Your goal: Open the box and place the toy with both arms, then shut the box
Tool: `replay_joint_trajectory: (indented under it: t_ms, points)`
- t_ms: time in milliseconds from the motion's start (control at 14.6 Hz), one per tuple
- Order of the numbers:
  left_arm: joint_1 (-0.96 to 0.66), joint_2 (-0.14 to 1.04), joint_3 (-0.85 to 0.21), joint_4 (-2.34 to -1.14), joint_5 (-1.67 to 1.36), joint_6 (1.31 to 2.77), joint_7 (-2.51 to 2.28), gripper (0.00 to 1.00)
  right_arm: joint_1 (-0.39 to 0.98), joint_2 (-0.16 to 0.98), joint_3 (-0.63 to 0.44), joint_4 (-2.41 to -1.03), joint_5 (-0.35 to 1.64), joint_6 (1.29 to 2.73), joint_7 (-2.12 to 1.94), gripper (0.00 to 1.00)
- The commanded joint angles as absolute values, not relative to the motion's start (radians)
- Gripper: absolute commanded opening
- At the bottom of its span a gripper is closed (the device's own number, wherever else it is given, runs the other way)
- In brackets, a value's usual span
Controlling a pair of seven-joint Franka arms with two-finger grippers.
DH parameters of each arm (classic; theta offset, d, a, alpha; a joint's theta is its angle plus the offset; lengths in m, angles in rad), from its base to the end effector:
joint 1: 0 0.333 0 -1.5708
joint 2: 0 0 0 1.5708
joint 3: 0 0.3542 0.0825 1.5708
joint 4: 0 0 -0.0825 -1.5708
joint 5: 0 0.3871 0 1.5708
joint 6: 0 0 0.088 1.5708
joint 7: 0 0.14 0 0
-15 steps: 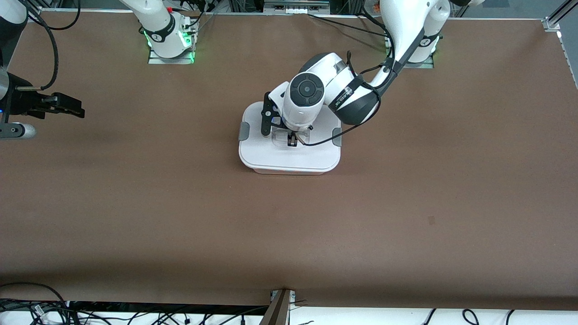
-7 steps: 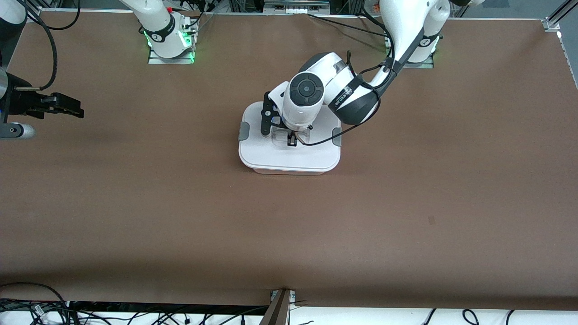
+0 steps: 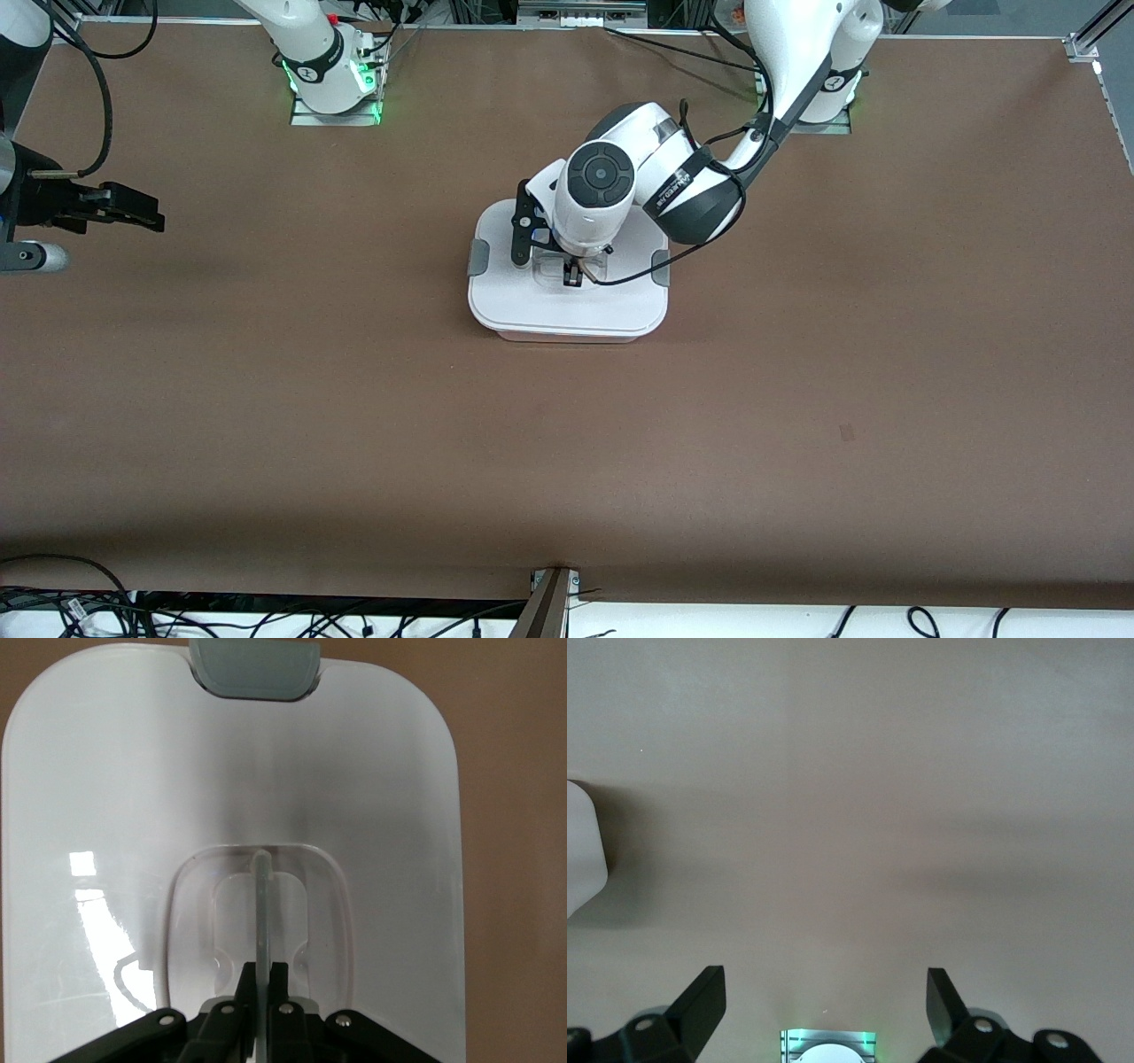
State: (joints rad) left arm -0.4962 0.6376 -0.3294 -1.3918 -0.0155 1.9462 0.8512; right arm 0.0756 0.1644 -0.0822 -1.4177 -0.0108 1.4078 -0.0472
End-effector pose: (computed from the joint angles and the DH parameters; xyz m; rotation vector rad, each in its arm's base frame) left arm 0.5323 -0.5095 0.3437 2.0259 -2.1174 -0.0711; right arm 0.5896 -0.0014 0.5942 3.1096 0.0617 -0.2718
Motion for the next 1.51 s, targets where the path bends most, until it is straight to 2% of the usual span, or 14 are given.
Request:
replay_joint_trajectory:
  t_ms: [0, 1099, 1237, 1305, 1374, 1443]
  points:
    - [-0.503, 0.624, -0.322, -1.419, 0.02, 1.916, 0.85, 0.0, 0.08, 0.16, -0.086, -1.424, -0.006, 1.414, -0.057, 1.0]
    - [-0.515, 0.626, -0.322, -1.427, 0.023, 1.922, 0.815, 0.0, 0.081, 0.173, -0.086, -1.402, -0.005, 1.411, -0.057, 1.0]
    - [-0.514, 0.62, -0.322, -1.425, 0.044, 1.922, 0.818, 0.35, 0.081, 0.173, -0.084, -1.402, -0.003, 1.413, -0.057, 1.0]
    - [-0.508, 0.62, -0.325, -1.424, 0.055, 1.922, 0.825, 0.44, 0.081, 0.173, -0.084, -1.402, -0.005, 1.413, -0.058, 1.0]
    - [-0.505, 0.618, -0.327, -1.424, 0.055, 1.922, 0.825, 0.99, 0.081, 0.173, -0.084, -1.402, -0.005, 1.414, -0.058, 1.0]
    - [-0.505, 0.612, -0.325, -1.422, 0.054, 1.919, 0.816, 1.0, 0.08, 0.173, -0.084, -1.402, -0.003, 1.414, -0.058, 1.0]
